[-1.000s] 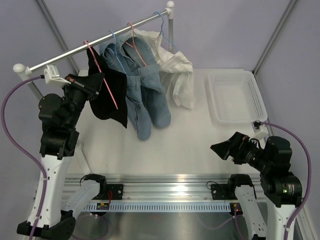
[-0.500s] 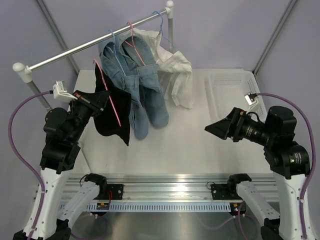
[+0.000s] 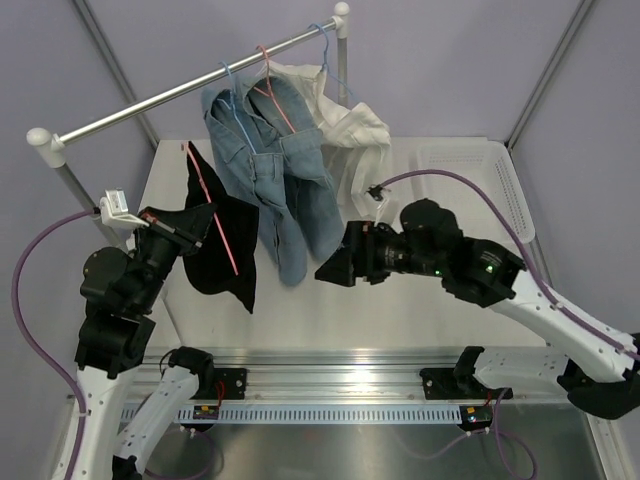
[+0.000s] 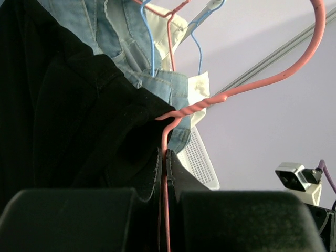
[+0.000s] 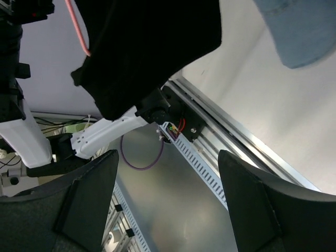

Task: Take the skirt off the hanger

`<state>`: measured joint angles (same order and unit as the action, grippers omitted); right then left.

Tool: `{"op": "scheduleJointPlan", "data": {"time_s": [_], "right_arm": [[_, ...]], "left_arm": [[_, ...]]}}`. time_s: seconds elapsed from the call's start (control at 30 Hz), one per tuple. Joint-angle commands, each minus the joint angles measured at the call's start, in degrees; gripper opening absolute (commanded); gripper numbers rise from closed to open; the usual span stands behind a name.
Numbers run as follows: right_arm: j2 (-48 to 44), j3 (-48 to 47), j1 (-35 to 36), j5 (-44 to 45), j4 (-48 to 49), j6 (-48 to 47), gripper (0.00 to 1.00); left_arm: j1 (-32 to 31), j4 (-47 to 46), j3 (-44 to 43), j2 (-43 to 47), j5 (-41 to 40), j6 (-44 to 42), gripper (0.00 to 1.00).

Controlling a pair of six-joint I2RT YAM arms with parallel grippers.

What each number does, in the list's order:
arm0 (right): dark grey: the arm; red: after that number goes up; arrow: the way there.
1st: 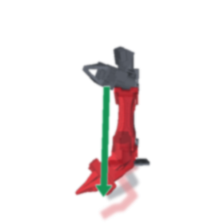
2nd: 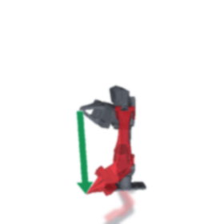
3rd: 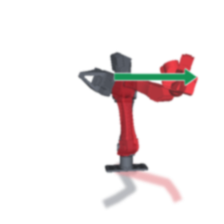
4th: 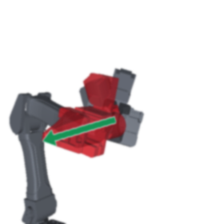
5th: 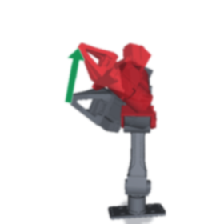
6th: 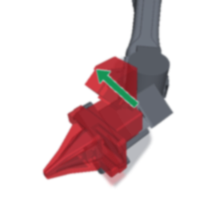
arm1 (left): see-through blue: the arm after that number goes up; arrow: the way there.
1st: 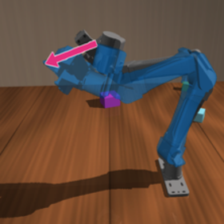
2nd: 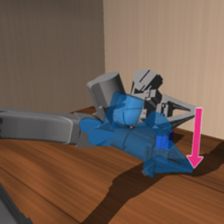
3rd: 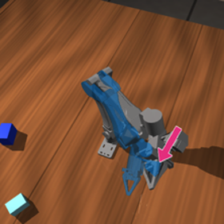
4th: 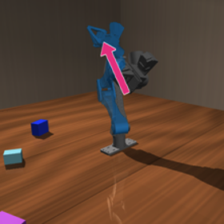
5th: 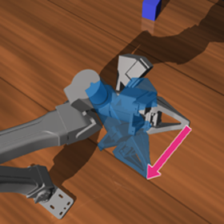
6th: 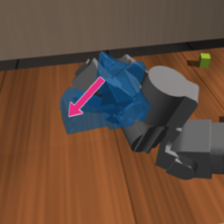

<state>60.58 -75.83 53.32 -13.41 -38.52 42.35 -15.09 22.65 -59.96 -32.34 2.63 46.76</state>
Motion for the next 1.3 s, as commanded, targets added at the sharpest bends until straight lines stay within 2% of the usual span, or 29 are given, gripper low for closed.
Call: {"op": "scheduleJointPlan", "data": {"time_s": [0.0,0.17,0.53,0.83,1.27], "right_arm": [[4.1,-3.3,6.4,11.7,11.1,4.8,0.84],[12.4,-8.2,14.9,17.5,17.2,8.4,0.73],[24.3,-17.1,20.6,18.9,17.8,9.5,0.71],[26.4,-16.3,23.8,22.1,16.8,10.4,0.69],[25.1,-11.5,24.2,24.6,18.3,10.8,0.68]], "left_arm": [[-0.3,-4.3,3.2,3.6,-1.2,-0.9,0.0],[-0.4,-3.9,5.6,6.0,-1.2,-2.7,0.0],[-0.4,-4.1,7.2,8.9,2.3,-3.7,0.0],[-0.4,-2.7,6.0,10.0,2.5,-4.5,0.0],[-0.4,-2.4,4.8,9.9,3.5,-3.8,0.0]]}}
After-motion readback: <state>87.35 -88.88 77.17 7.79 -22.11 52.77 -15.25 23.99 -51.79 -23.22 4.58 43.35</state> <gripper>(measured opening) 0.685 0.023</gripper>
